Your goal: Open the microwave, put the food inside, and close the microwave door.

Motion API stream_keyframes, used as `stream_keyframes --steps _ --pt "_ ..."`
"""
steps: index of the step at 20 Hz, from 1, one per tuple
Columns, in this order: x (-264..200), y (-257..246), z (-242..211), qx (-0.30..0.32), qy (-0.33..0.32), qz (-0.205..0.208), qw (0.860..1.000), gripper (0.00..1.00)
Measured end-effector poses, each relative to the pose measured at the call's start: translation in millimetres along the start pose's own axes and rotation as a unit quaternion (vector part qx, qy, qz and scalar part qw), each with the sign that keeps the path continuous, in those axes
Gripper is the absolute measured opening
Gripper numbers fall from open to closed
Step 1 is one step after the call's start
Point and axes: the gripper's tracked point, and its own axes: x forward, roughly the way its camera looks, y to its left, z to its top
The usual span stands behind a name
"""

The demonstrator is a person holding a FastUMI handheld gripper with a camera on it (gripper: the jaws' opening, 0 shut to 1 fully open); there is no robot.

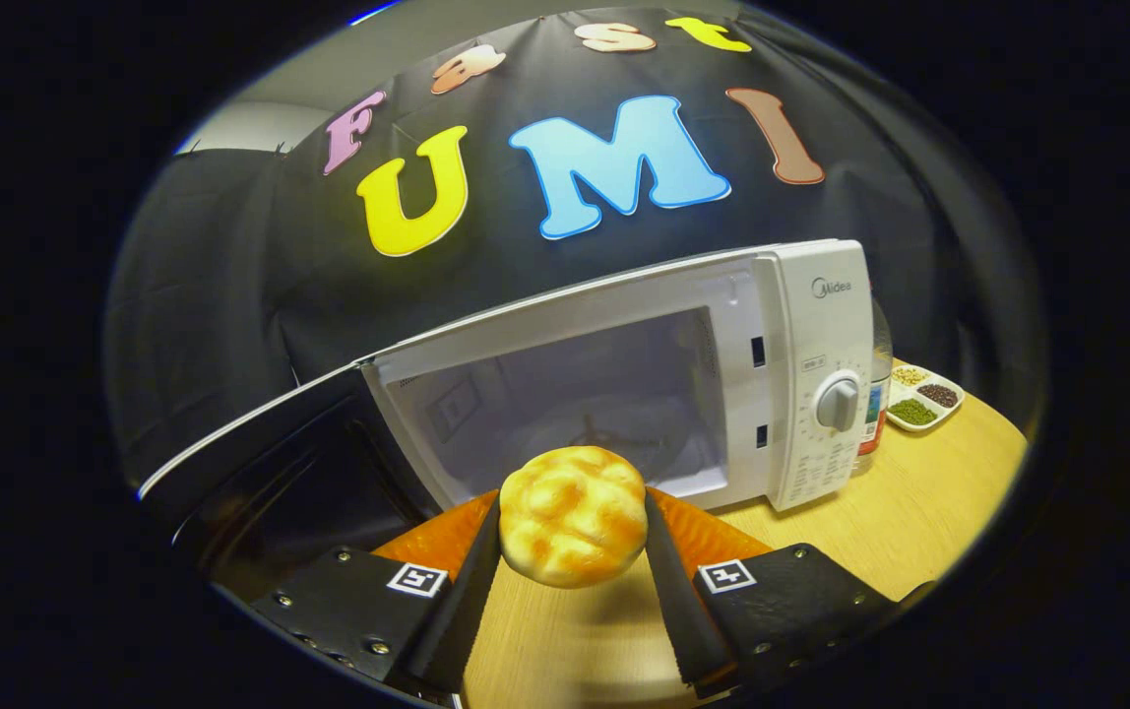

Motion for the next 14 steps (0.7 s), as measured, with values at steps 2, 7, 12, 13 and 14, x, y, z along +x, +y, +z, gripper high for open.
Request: stream_keyframes --steps 2,7,12,13,14 --pt "19 4 0 0.009 -0.011 -0.004 1.000 0.78" --pt "69 7 1 0.052 -0.034 -0.018 0.998 0.78" --pt "109 -2 -2 0.081 -0.043 -0.041 0.995 0.78" --pt "115 -3 -3 0.083 -0.045 -0.043 0.995 0.78" --pt "119 -4 -5 0.084 -0.044 -0.045 0.994 0.78"
